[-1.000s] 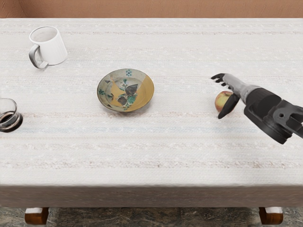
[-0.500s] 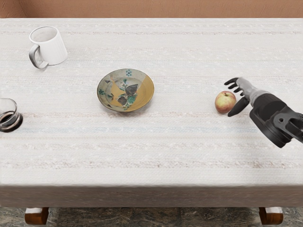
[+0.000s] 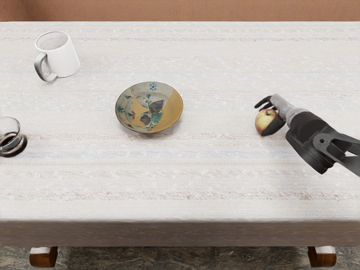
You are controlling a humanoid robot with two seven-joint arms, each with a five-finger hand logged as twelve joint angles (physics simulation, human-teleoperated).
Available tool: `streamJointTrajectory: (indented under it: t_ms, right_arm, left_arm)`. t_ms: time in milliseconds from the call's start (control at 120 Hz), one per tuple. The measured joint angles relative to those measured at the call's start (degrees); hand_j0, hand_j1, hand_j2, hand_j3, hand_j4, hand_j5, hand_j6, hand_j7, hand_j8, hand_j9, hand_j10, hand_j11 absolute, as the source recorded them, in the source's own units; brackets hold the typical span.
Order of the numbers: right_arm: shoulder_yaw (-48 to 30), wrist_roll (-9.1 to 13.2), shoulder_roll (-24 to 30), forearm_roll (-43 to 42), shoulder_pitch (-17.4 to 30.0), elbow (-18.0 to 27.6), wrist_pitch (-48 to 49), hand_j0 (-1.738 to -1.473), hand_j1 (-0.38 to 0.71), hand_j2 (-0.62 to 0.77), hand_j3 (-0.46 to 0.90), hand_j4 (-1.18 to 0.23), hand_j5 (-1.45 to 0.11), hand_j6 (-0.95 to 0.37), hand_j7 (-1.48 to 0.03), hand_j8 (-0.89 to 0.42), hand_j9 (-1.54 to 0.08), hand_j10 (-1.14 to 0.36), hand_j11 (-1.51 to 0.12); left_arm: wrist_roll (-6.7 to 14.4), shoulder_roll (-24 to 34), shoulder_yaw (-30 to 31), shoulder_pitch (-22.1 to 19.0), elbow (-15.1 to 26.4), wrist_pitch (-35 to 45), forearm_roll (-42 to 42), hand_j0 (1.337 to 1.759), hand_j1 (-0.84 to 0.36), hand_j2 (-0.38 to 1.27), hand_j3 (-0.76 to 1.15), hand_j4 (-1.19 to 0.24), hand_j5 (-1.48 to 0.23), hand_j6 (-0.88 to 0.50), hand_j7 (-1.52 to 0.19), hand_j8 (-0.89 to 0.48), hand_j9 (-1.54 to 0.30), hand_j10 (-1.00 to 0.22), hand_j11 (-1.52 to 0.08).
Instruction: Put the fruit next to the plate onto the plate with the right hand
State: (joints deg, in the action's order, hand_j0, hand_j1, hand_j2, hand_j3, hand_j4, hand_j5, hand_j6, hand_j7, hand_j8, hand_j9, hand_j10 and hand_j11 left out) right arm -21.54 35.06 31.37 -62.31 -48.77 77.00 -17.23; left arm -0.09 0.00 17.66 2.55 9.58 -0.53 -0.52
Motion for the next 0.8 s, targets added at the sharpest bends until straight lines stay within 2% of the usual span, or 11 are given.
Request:
streamJointTrajectory:
  t_ms: [192,433,800]
  right_arm:
    - [-0.3,0.1,0.0,0.1,-0.1,0.1,1.3,-1.653,0.14,-0.04,0.00,-0.52,-0.61,-0.34,-0.64,-0.24,-0.62,-0.37,-0.64]
    - [-0.9,0.0,0.3,2.5,-1.6,1.5,1.6,-1.655,0.14,0.18,0.00,-0.53,-0.67,-0.46,-0.67,-0.34,-0.67,-0.45,-0.68]
    - [-1.0,0.0,1.3,6.4,-6.1,5.6,1.7,-1.657,0.15,0.27,0.00,-0.53,-0.69,-0.50,-0.69,-0.37,-0.70,-0.46,-0.69]
  left_arm:
    - [0.0,0.0,0.0,0.0,0.0,0.0,0.0,1.658,0.07,0.05,0.00,-0.23,-0.30,-0.23,-0.30,-0.23,-0.30,-0.23,-0.30]
    - [0.0,0.0,0.0,0.0,0.0,0.0,0.0,1.658,0.07,0.05,0.00,-0.23,-0.30,-0.23,-0.30,-0.23,-0.30,-0.23,-0.30]
    - [0.0,0.0,0.0,0.1,0.0,0.0,0.0,1.658,0.07,0.05,0.00,-0.23,-0.30,-0.23,-0.30,-0.23,-0.30,-0.23,-0.30]
